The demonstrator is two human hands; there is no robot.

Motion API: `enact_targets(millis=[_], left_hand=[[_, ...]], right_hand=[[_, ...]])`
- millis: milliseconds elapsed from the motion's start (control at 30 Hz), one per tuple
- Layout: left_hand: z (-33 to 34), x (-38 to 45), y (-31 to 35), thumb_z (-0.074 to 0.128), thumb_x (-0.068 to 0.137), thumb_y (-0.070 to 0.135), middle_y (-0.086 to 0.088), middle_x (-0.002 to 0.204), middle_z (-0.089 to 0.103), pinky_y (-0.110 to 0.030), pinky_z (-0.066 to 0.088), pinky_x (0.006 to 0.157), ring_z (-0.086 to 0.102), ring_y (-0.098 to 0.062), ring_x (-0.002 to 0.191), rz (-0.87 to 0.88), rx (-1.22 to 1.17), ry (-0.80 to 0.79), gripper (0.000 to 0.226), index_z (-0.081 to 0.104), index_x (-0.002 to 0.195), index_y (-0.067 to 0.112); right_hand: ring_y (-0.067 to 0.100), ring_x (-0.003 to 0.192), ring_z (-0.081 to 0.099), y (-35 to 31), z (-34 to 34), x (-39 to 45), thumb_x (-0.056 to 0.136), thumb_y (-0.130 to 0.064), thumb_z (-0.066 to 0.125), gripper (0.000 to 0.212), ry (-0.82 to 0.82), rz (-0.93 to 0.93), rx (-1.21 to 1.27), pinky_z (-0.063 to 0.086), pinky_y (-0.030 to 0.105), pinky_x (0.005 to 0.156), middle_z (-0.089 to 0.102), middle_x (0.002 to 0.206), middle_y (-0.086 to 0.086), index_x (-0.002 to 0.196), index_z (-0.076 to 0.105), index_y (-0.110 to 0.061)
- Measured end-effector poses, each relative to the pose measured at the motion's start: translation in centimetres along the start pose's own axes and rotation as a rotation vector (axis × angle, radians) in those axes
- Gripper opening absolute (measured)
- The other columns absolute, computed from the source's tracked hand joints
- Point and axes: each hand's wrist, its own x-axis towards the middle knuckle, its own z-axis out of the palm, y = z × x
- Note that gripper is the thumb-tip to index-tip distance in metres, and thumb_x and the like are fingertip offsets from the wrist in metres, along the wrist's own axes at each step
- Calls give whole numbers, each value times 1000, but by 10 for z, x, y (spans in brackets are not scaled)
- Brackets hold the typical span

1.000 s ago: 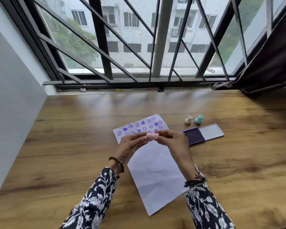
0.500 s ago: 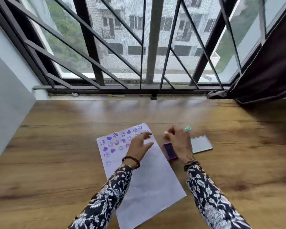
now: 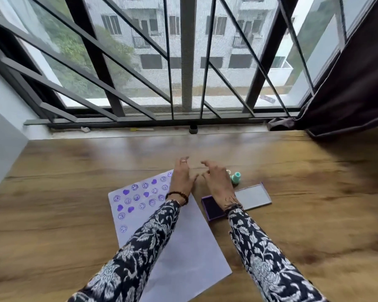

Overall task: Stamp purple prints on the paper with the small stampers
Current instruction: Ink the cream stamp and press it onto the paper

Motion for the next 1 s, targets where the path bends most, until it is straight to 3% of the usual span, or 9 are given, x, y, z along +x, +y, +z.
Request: enact_targets(millis=[67,167,367,500,600,700,833,900,1000], left_hand=[[-3,7,-3,66,75,6,-27,112,53,-37,44,75,55,-38,97,-74,-25,68,58,35,125,5],[-8,13,-13,63,76,6,-26,111,56,-27,36,67,56,-36,93,-183,-27,158,53,37,122,4],[-22,26,-24,45,85,10,-25,105,64,-27,33,72,58,-37,99,-466,-129,294,23,53,104,0],[-28,23,-28,54,84,16,-22,99,66,-35,51,78,62,-35,92,-442,-171,232,23,51,103,4],[-28,20,-26,51,88,17,-16,80,67,-27,53,51,66,-19,60,-436,-281,205,18,50,99,4],[-27,16,-20,49,90,14,-7,62,58,-17,41,33,49,-5,32,-453,-540,171,14,50,93,1],[-25,10,-1,51,90,10,4,43,54,-15,41,33,47,-4,31,-426,-772,4,15,55,78,1],[-21,6,9,53,90,11,2,51,54,-12,43,35,49,-1,33,-417,-751,-91,17,57,73,8],[-12,0,9,56,88,15,-1,66,55,-8,41,41,52,-3,46,-376,-621,-178,18,66,92,1]], right_hand=[[27,114,58,-8,5,15,88,-1,46,46,-93,-37,2,47,38,98,61,128,11,131,50,-19],[28,114,58,-21,13,34,88,-5,48,47,-275,-118,-10,46,39,97,61,129,12,133,48,-21],[28,107,61,-31,32,44,87,-13,53,38,-316,-201,-5,49,39,87,67,118,10,124,55,-24],[27,102,64,-30,38,42,88,-14,51,31,-284,-235,74,49,37,83,70,112,9,116,61,-22],[25,98,66,-28,37,36,89,-21,55,28,-259,-244,151,53,37,83,72,108,9,117,61,-20],[23,92,69,-22,31,26,87,-24,58,28,-192,-208,217,54,35,80,74,103,8,115,63,-21],[11,88,69,-4,9,7,83,-18,66,25,-69,-153,399,51,17,78,75,98,4,108,67,-18],[3,85,67,9,-3,-4,82,-20,68,24,37,-114,455,50,10,76,74,97,0,105,69,-17],[-6,81,65,19,-8,-15,83,-26,68,17,115,-71,482,51,8,75,73,91,-7,99,70,-23]])
